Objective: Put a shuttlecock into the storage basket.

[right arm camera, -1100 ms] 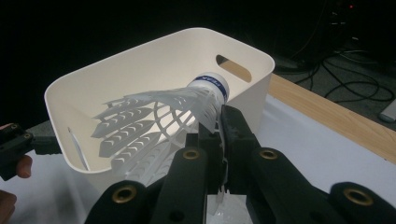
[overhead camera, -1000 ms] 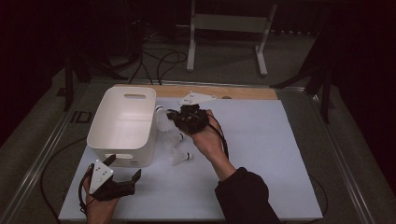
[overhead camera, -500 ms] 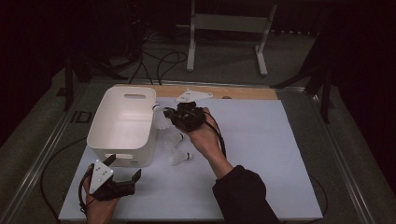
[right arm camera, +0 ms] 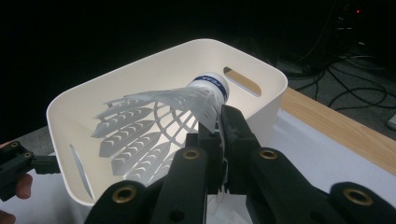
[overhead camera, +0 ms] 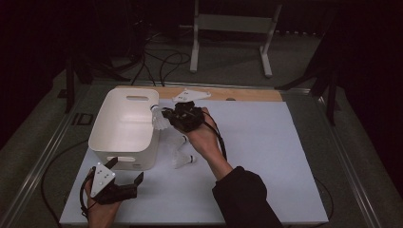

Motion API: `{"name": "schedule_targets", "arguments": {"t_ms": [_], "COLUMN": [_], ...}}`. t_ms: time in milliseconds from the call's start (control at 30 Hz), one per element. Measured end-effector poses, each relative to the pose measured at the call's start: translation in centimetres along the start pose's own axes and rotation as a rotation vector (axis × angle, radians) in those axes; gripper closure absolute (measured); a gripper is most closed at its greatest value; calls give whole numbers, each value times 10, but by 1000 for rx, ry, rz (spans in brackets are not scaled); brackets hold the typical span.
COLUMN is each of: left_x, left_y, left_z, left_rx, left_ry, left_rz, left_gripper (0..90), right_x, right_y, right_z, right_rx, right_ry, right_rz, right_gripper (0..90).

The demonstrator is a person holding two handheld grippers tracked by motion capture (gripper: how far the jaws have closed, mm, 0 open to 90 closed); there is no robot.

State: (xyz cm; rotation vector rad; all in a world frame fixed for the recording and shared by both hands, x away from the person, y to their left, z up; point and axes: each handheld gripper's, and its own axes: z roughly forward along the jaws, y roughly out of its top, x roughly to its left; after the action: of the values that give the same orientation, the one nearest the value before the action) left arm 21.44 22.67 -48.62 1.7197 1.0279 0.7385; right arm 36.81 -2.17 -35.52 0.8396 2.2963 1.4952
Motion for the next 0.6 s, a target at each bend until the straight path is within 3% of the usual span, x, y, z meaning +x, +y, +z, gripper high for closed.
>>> {"name": "schedule_targets", "arguments": {"t_ms": [600], "left_x": [0], "left_y": [0], "left_z": [0], "left_rx": [0], "left_ry": [-1], "left_rz": [0], "left_gripper": [0], "right_x": [8], "right_y": [6], "right_z": [10], "right_rx": [-2], "right_ry": [17], "right_rz": [-8], "right_gripper": [878]}}
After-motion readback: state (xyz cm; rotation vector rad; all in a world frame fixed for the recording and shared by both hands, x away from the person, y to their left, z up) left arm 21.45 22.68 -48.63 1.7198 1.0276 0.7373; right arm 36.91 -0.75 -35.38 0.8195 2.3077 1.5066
